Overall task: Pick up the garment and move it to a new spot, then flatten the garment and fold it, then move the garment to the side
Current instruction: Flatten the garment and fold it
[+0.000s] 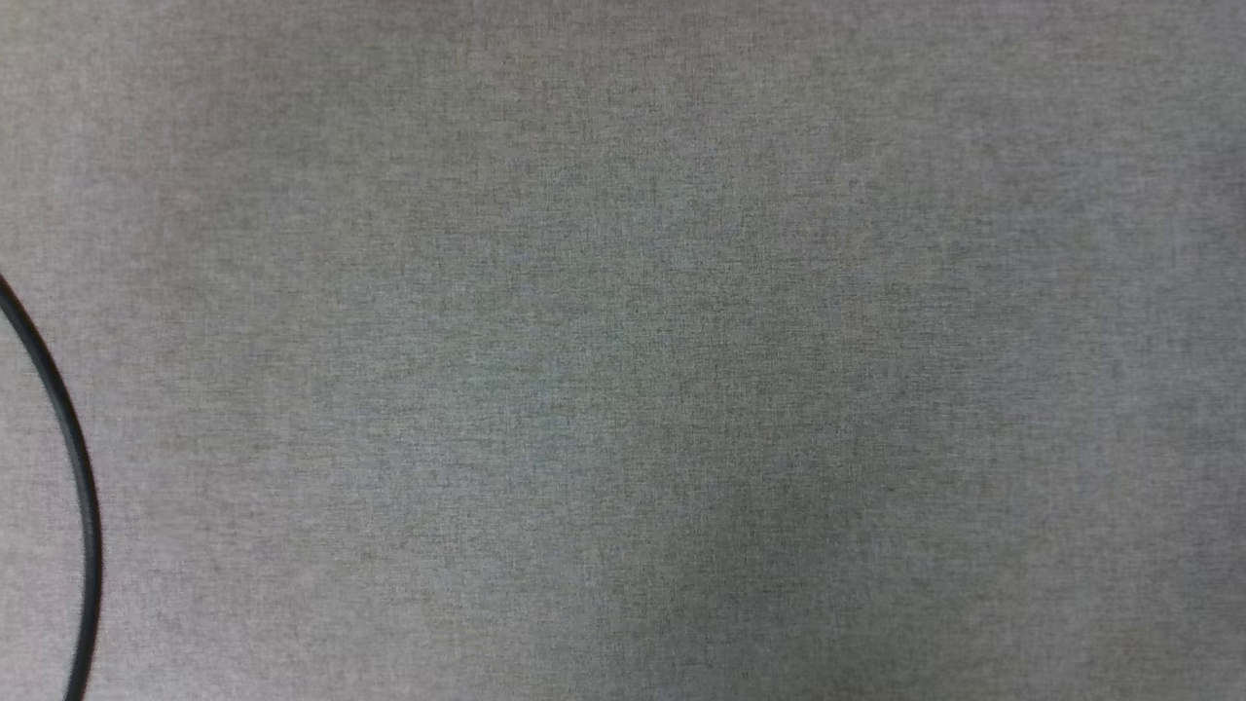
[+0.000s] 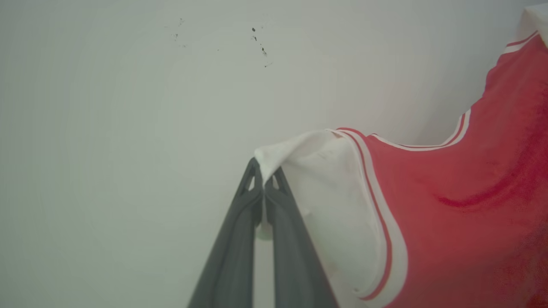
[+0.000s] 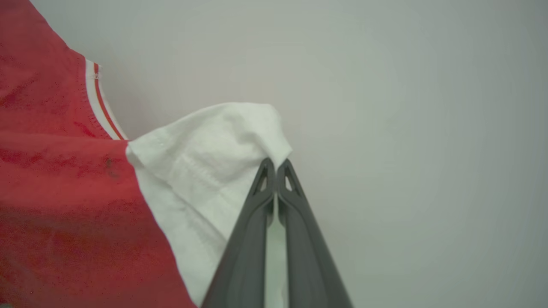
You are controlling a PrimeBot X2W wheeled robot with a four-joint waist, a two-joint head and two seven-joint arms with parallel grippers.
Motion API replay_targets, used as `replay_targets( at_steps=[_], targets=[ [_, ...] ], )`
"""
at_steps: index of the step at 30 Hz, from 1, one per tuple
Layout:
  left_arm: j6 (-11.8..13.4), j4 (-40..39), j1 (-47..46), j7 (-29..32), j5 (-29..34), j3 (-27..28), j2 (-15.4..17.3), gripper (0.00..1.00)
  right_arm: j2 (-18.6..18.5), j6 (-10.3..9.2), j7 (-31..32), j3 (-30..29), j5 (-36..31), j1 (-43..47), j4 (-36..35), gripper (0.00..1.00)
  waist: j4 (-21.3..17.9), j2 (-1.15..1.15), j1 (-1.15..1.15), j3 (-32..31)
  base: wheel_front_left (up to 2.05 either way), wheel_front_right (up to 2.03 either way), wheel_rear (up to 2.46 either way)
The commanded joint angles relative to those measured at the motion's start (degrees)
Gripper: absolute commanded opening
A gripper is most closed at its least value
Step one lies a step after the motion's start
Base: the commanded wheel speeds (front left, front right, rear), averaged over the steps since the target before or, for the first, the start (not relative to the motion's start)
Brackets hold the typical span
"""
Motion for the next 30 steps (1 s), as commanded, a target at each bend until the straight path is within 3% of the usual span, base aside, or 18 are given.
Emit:
replay_targets(
  at_steps=[1,5,14,23,30],
  targets=[
    [-0.4,1.7,4.1,-1.5,-0.5,-1.2,-0.2,0.0,1.3,-0.06,-2.2,2.2,1.6,4.7,1.7,0.0,-0.3,0.0,-0.01,-0.9,0.0,0.0,0.0],
    [-0.6,1.0,14.1,-3.2,-2.1,-3.3,0.1,0.0,3.2,-0.06,-5.4,7.7,5.6,14.8,2.1,0.0,-1.0,0.0,-0.01,-4.1,0.0,0.0,0.0],
    [-0.1,-5.3,35.3,-3.8,-5.2,-2.6,2.2,0.0,2.1,-0.06,-8.2,16.6,14.0,30.7,-2.0,0.0,-1.5,0.0,-0.01,-10.0,0.0,0.0,0.0],
    [3.9,-15.9,61.3,-3.8,-8.3,-0.2,6.7,0.0,-3.0,-0.06,-10.4,24.6,22.9,46.0,-8.7,0.0,-2.1,0.0,-0.01,-16.9,0.0,0.0,0.0],
    [9.7,-25.6,80.6,-3.8,-11.9,1.4,11.8,0.0,-10.0,-0.05,-9.8,29.6,27.9,57.5,-16.4,0.0,-2.7,0.0,-0.01,-22.7,0.0,0.0,0.0]
  ],
)
